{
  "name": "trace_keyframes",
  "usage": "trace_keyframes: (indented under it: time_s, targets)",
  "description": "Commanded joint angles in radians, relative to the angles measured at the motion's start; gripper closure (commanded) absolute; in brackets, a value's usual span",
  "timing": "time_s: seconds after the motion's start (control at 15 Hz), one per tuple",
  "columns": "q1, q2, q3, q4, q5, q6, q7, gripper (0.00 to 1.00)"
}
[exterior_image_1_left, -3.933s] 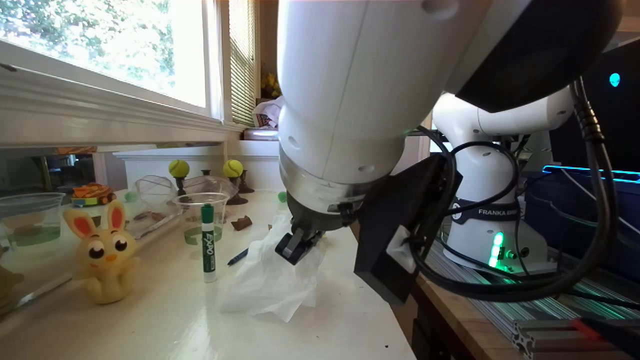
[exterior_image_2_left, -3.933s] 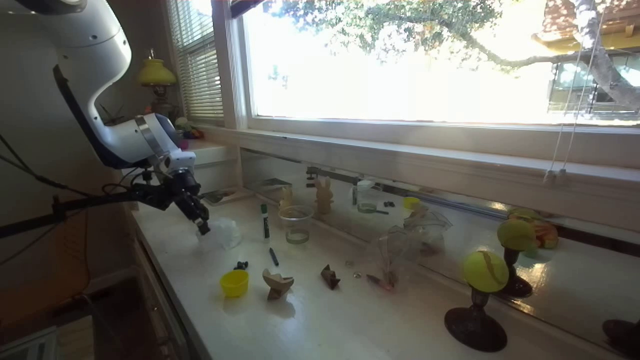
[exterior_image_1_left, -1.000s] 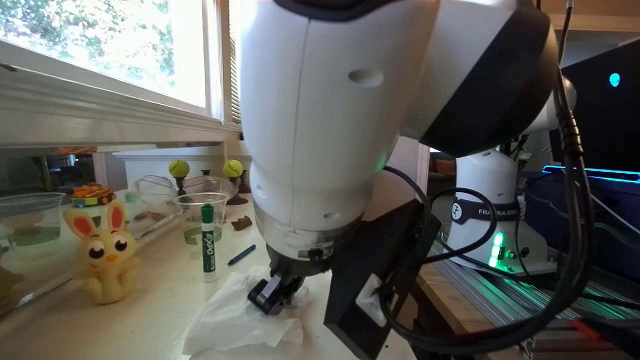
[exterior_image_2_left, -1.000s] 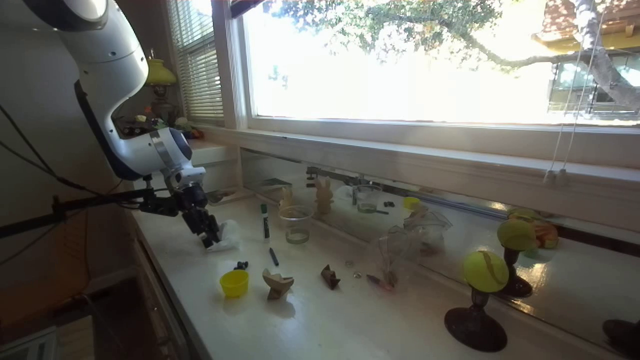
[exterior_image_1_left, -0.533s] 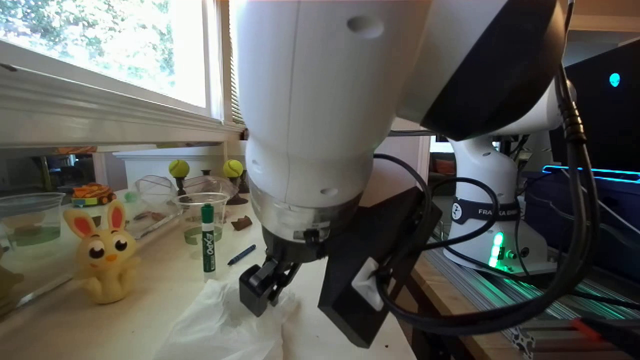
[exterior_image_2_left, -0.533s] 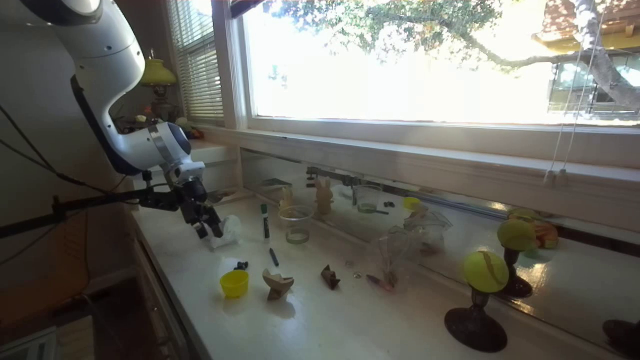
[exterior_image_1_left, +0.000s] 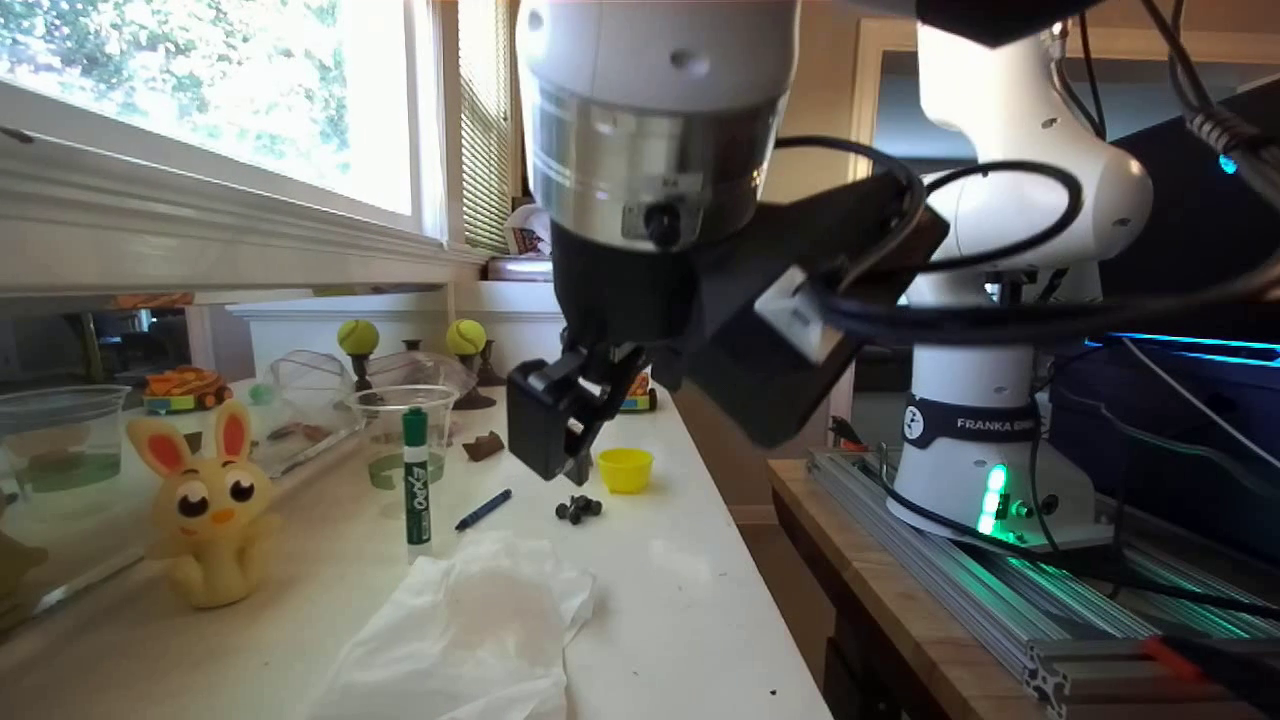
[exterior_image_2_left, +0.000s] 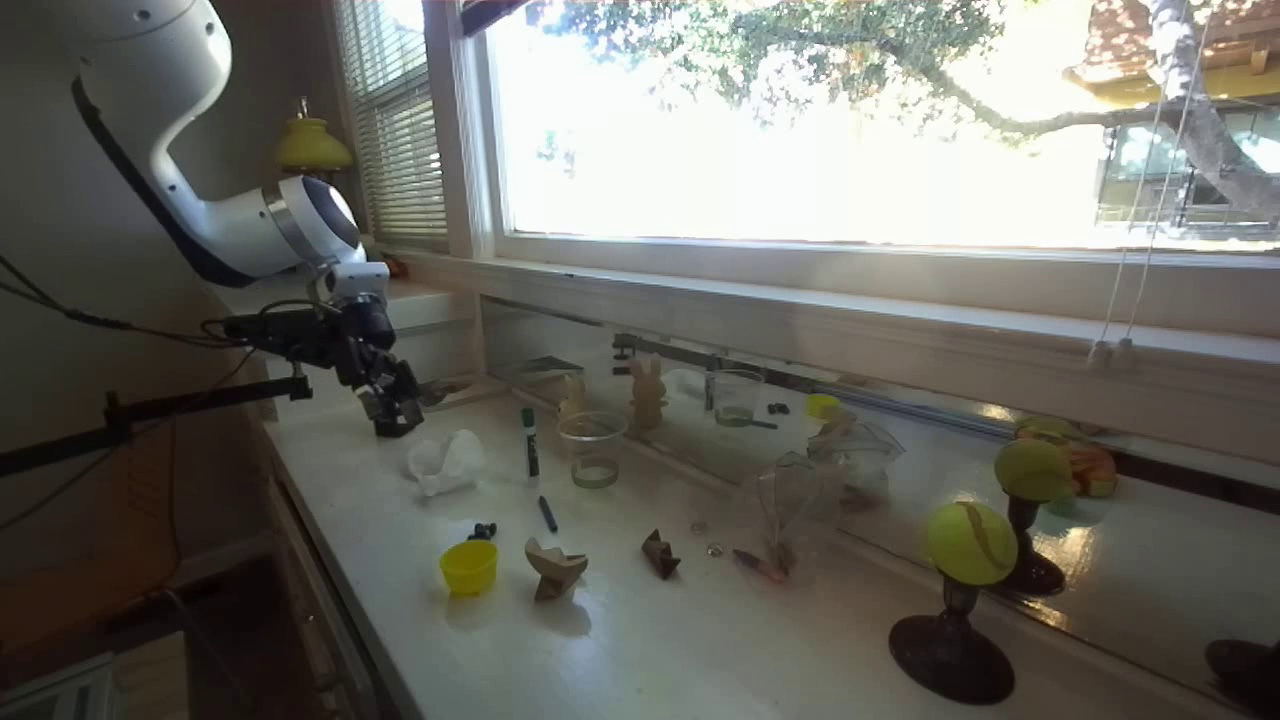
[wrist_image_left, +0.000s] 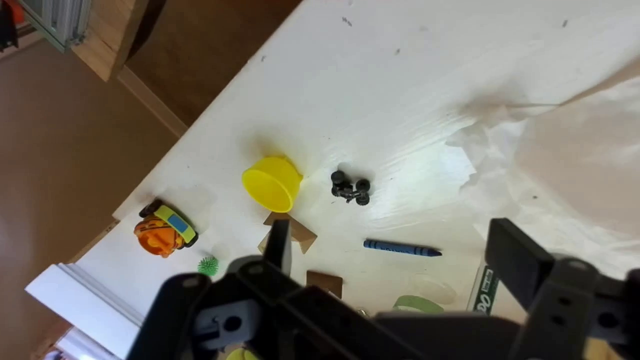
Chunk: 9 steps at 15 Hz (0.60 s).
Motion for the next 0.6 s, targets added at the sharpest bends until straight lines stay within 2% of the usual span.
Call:
trace_keyframes:
  time_s: [0.0, 0.27, 0.4, 0.53]
  targets:
    - [-0.049, -0.194, 0.027, -0.082, 0.114, 0.101, -0.179, 0.00]
    - [-0.081, -0.415, 0.016, -0.181, 0.209, 0.209, -0.392, 0.00]
    - [-0.098, -0.528, 0.000, -0.231, 0.280, 0.191, -0.488, 0.00]
    - [-0.116, -0.630, -0.017, -0.266, 0.358, 0.087, -0.563, 0.00]
